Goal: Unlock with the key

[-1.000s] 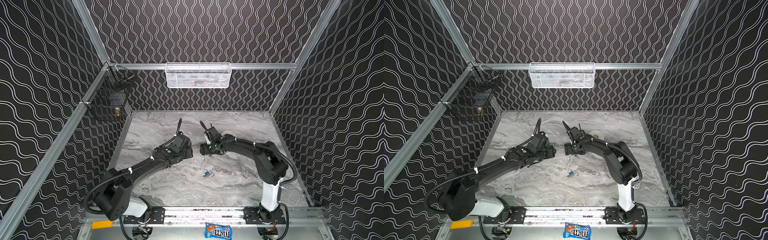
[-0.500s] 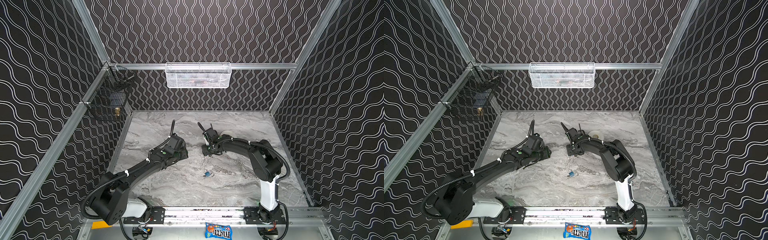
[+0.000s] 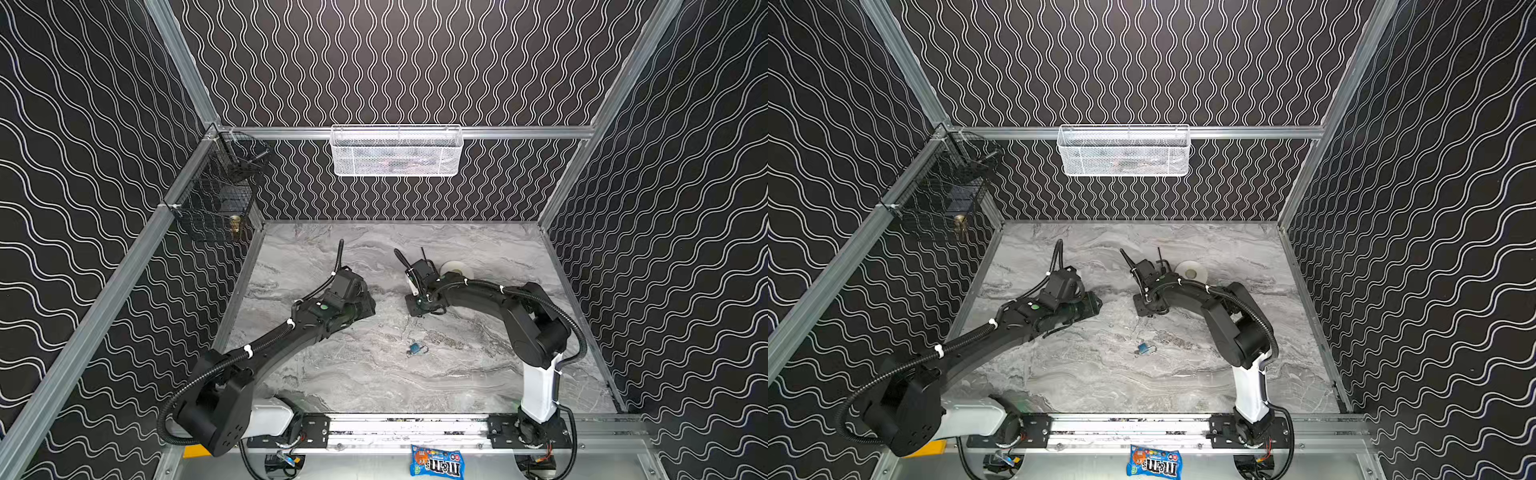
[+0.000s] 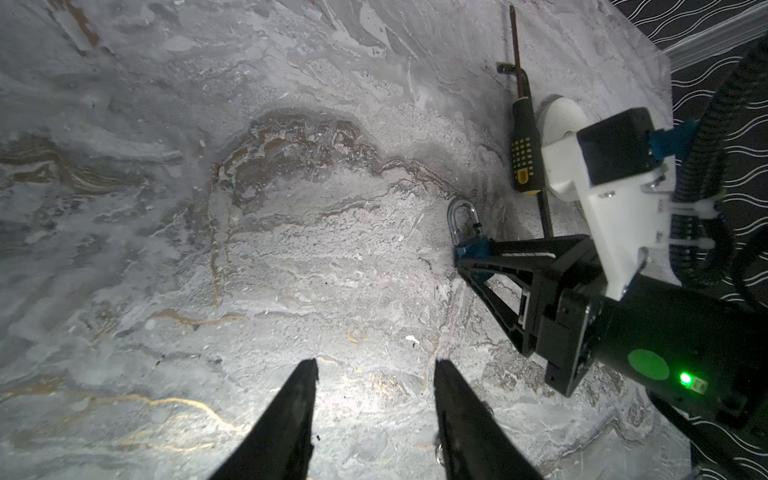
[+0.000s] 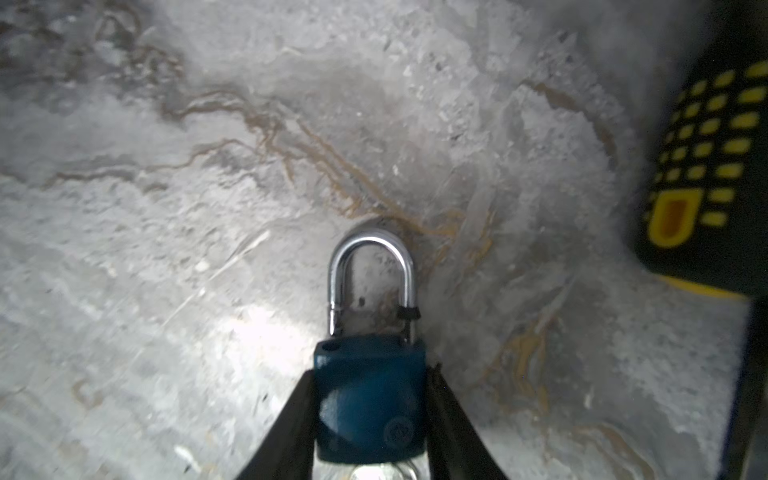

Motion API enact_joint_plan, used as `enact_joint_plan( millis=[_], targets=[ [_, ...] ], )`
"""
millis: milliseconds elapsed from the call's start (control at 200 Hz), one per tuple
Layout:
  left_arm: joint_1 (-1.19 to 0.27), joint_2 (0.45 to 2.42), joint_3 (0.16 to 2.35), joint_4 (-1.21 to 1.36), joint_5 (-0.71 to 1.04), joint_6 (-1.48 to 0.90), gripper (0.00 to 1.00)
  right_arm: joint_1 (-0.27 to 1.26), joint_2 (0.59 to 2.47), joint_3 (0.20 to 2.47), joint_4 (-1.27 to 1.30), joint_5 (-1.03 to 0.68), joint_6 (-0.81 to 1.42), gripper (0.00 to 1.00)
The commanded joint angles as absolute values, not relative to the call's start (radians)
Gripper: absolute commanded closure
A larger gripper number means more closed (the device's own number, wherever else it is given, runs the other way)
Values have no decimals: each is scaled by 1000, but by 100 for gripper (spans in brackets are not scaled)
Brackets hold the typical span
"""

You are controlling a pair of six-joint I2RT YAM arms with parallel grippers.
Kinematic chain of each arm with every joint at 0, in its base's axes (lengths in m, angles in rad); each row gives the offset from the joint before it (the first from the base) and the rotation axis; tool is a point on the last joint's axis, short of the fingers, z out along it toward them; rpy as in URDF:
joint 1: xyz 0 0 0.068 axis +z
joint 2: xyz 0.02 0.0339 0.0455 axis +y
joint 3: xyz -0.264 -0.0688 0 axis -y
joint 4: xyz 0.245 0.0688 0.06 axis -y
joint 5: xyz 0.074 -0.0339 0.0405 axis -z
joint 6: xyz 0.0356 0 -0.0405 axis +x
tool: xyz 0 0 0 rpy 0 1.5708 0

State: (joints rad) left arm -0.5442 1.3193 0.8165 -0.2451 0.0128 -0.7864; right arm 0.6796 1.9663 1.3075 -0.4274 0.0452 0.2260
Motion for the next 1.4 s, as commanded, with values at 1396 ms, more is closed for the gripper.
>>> enact_joint_plan(
  millis=[1396],
  targets=[
    [-563, 1362, 920, -73, 317, -678, 48, 745, 1413, 1087, -170, -426, 298, 72]
  ],
)
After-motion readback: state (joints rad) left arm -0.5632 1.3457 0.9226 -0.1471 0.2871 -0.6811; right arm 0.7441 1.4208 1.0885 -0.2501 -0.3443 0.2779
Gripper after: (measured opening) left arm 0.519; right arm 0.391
